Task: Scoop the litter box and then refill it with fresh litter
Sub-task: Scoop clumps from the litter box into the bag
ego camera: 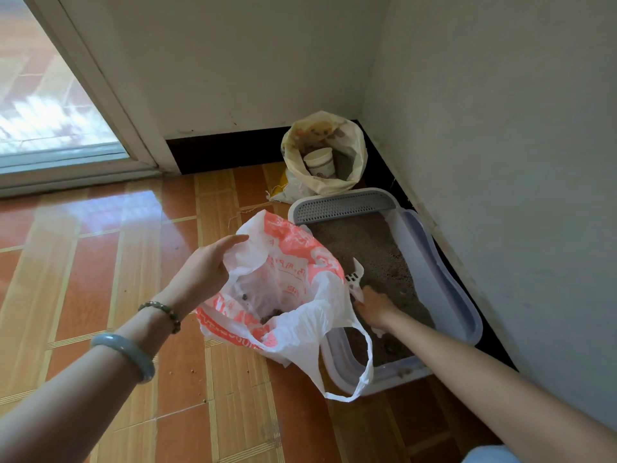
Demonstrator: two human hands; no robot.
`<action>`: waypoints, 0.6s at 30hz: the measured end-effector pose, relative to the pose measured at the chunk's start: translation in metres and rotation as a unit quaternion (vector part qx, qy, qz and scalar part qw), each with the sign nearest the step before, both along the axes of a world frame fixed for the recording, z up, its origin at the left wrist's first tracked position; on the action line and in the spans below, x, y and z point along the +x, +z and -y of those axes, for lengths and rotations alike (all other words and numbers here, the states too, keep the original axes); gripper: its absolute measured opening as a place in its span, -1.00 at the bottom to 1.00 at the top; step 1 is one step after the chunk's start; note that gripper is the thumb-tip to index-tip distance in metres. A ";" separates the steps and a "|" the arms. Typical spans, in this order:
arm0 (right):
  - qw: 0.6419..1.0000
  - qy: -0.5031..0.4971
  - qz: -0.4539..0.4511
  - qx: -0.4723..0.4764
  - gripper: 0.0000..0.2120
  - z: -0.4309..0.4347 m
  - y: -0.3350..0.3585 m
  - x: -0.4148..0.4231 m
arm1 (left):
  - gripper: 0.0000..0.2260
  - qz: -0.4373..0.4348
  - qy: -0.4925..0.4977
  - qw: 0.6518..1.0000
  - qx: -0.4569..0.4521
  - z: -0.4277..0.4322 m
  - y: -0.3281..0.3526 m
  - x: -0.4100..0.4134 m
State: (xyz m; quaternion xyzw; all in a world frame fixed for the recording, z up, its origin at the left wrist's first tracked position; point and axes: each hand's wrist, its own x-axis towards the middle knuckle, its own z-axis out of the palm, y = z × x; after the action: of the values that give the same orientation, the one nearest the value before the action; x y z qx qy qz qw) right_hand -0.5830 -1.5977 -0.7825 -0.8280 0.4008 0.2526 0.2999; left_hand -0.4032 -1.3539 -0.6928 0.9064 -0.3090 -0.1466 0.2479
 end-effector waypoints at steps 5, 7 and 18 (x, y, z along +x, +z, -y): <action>0.996 -0.058 0.058 0.034 -0.68 -0.002 0.003 -0.003 | -0.48 0.001 0.005 1.000 -0.007 -0.004 0.002 0.001; 0.994 -0.060 0.086 0.029 -0.76 0.000 0.007 -0.009 | -0.48 -0.001 0.008 1.000 -0.011 -0.003 0.006 0.002; 0.982 -0.061 0.177 -0.029 -0.88 0.020 0.033 -0.040 | -0.46 -0.005 -0.002 1.000 -0.010 0.008 0.014 -0.008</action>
State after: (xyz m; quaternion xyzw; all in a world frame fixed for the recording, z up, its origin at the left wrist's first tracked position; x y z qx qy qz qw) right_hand -0.6227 -1.6179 -0.7498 -0.8419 0.3986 0.0717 0.3566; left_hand -0.4108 -1.3620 -0.6788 0.9026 -0.3105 -0.1488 0.2584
